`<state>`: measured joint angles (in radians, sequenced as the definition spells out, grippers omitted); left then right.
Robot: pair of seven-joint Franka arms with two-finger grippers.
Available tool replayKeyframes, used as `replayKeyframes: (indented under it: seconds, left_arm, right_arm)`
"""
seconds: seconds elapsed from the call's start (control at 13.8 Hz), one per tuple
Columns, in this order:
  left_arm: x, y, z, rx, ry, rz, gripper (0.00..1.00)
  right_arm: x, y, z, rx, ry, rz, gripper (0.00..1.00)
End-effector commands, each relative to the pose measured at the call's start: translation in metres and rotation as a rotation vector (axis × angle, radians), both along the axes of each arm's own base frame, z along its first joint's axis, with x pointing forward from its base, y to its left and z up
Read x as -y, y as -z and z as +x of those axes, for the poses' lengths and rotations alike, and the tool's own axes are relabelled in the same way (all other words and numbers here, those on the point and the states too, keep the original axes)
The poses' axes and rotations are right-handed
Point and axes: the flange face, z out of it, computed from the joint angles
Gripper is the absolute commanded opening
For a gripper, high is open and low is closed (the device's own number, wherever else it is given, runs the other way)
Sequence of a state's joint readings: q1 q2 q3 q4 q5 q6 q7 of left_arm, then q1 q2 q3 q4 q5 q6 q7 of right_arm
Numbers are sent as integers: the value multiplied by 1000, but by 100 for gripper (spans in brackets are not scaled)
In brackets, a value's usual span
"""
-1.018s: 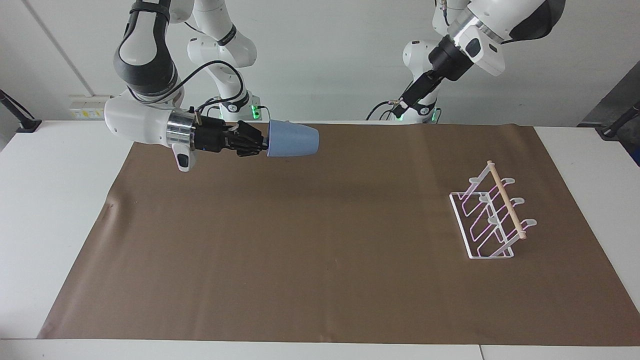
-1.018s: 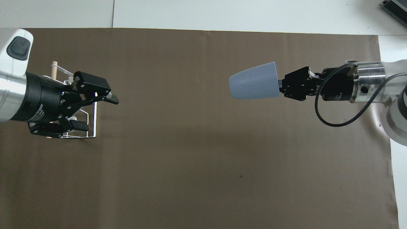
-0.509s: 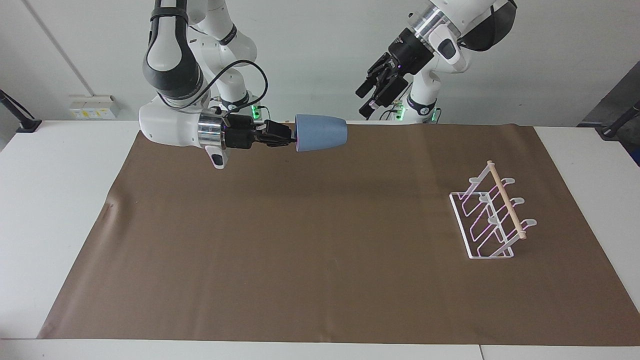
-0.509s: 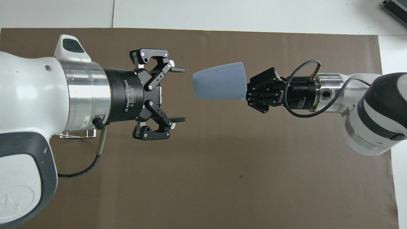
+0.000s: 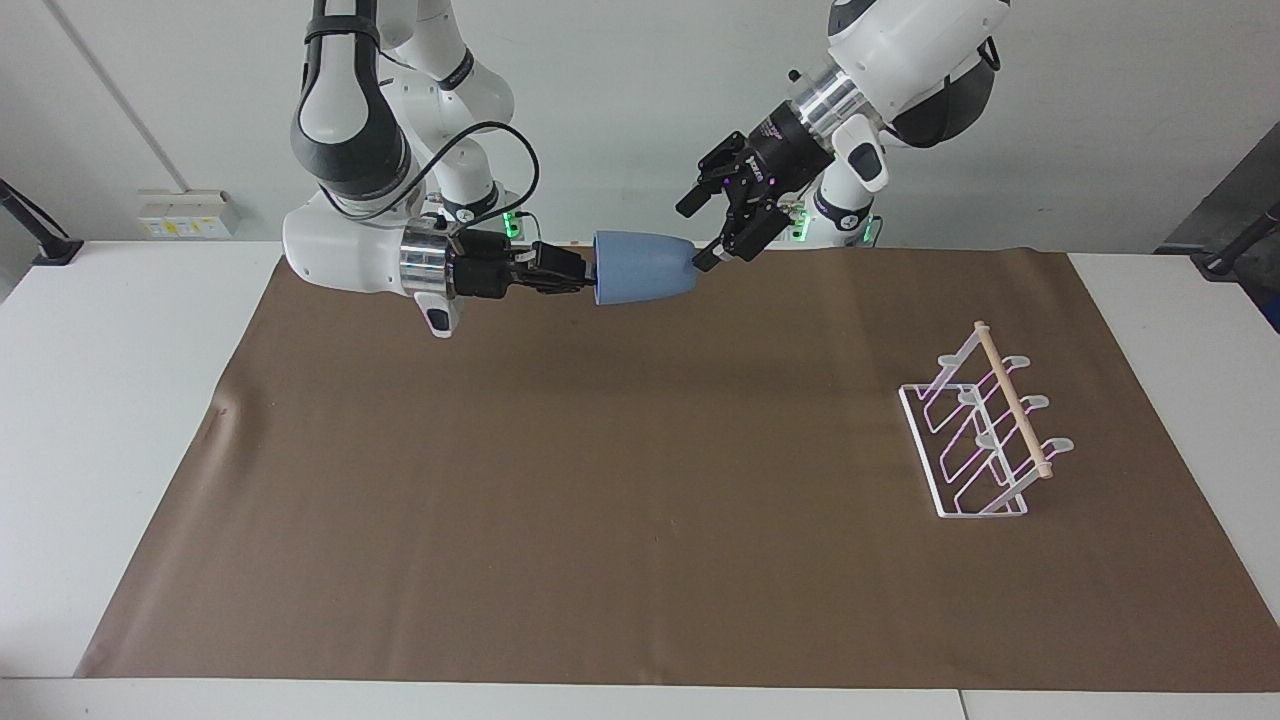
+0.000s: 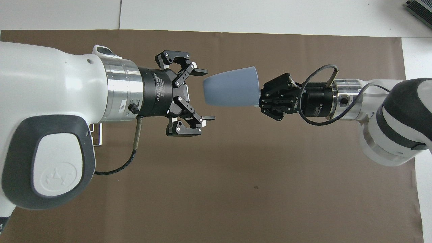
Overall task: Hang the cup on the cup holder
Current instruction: 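Bring the open left gripper around the cup's closed base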
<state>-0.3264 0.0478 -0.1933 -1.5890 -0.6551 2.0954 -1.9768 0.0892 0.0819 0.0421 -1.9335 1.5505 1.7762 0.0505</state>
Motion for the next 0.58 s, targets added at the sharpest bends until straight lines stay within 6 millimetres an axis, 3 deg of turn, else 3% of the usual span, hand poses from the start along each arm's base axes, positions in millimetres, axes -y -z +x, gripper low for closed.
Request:
replayKeyframes:
  seconds: [0.0,0.51]
  left_arm:
    - [7,0,9,-27,-53,-37,100]
    - [21,2,2,-48,-86,-46,100]
  right_arm:
    - [-4,-6,-8,-11,26,15,0]
    - [-3,-6,-8,-11,26,12,0]
